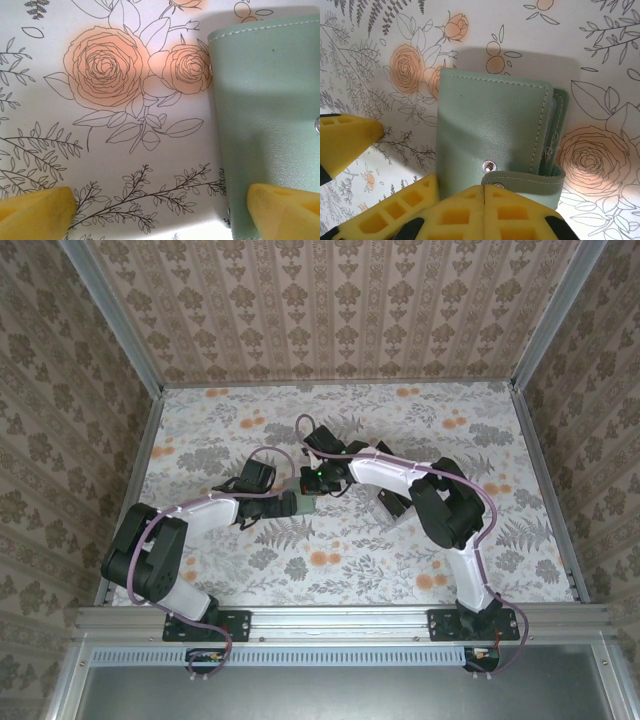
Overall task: Put the credit cards into the card holder
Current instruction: Close the button on the card holder.
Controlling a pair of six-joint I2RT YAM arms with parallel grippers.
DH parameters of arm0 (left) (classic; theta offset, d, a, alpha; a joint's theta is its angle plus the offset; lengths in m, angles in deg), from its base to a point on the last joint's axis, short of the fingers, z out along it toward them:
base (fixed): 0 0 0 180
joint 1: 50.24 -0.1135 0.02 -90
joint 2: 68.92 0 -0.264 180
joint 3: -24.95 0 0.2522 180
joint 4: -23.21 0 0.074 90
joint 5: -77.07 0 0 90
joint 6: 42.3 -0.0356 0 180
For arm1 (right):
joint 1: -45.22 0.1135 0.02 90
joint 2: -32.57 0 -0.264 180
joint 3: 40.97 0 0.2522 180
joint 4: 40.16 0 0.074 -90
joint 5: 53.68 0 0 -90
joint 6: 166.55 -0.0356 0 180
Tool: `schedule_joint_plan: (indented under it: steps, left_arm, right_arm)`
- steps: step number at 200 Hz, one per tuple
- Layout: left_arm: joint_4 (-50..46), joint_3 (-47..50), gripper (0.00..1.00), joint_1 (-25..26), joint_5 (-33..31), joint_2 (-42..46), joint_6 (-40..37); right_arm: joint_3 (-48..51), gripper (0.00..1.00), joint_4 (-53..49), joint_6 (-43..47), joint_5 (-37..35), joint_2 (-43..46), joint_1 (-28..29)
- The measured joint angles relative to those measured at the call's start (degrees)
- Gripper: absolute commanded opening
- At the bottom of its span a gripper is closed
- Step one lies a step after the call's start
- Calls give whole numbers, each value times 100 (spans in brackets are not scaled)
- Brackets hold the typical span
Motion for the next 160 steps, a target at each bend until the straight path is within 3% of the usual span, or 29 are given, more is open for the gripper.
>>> schedule_joint_plan:
  steps: [160]
  left_arm:
    - [22,0,100,26,-63,-33,0]
  right_arm:
    - [-188,0,39,-90,94,-236,68]
